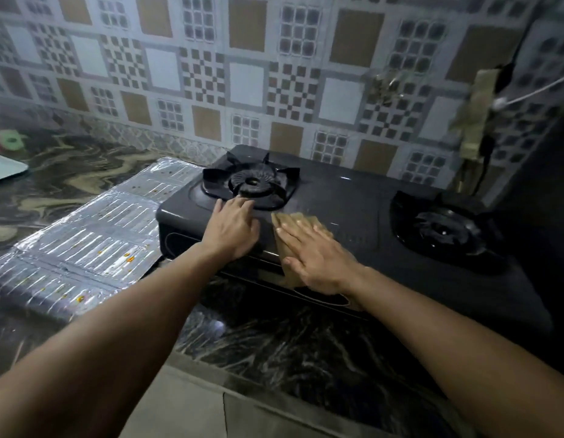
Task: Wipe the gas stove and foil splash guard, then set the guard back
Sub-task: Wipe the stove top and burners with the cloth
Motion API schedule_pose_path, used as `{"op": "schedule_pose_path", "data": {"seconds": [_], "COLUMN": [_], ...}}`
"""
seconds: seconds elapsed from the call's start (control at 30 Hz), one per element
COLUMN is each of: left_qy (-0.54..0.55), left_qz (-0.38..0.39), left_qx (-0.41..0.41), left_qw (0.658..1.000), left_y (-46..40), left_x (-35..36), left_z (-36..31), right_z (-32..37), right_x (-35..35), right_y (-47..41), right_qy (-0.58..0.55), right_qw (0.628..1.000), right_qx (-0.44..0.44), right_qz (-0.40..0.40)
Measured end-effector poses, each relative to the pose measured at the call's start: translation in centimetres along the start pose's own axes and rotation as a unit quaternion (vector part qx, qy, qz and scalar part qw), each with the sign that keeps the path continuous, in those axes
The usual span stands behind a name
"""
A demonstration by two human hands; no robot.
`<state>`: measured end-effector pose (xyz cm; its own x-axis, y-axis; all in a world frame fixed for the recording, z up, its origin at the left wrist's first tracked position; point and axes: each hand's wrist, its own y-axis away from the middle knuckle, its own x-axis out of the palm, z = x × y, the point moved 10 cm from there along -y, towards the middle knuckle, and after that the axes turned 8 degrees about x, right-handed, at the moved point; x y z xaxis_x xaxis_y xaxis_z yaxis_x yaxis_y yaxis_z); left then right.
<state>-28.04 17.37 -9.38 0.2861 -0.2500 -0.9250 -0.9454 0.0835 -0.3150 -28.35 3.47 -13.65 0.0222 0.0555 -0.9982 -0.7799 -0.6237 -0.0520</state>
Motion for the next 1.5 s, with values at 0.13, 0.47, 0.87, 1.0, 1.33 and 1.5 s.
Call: {"op": "schedule_pose_path", "data": {"seconds": [0.13, 0.47, 0.87, 1.0, 1.33, 1.5], "left_qy": [0.012, 0.007, -0.064, -0.080, -0.126, -0.160], "left_qz": [0.043, 0.095, 0.150, 0.144, 0.179, 0.180], "left_qx": [0.083, 0.188, 0.206, 0.205, 0.202, 0.159], "left_qw": [0.996, 0.978, 0.965, 0.965, 0.955, 0.957], "left_y": [-0.7, -0.3, 0.4, 0.3, 0.6, 1.3], "left_x": [2.4, 6.5, 9.4, 9.5, 9.5, 8.9], "left_z": [-7.3, -18.2, -19.1, -19.0, -19.2, -19.4], "right_z": [-6.3, -17.9, -20.6, -23.4, -26.2, -22.5], "right_x": [-0.5, -1.4, -3.5, -3.9, -2.5, -1.8], "right_y": [5.8, 17.4, 22.6, 25.6, 30.8, 33.8], "right_qy": [-0.001, -0.017, 0.023, 0.026, -0.176, -0.178], "right_qw": [0.998, 0.986, 0.959, 0.938, 0.799, 0.776], "right_qx": [0.055, 0.161, 0.207, 0.270, 0.471, 0.549], "right_qz": [-0.006, -0.024, -0.191, -0.217, -0.328, -0.254]}}
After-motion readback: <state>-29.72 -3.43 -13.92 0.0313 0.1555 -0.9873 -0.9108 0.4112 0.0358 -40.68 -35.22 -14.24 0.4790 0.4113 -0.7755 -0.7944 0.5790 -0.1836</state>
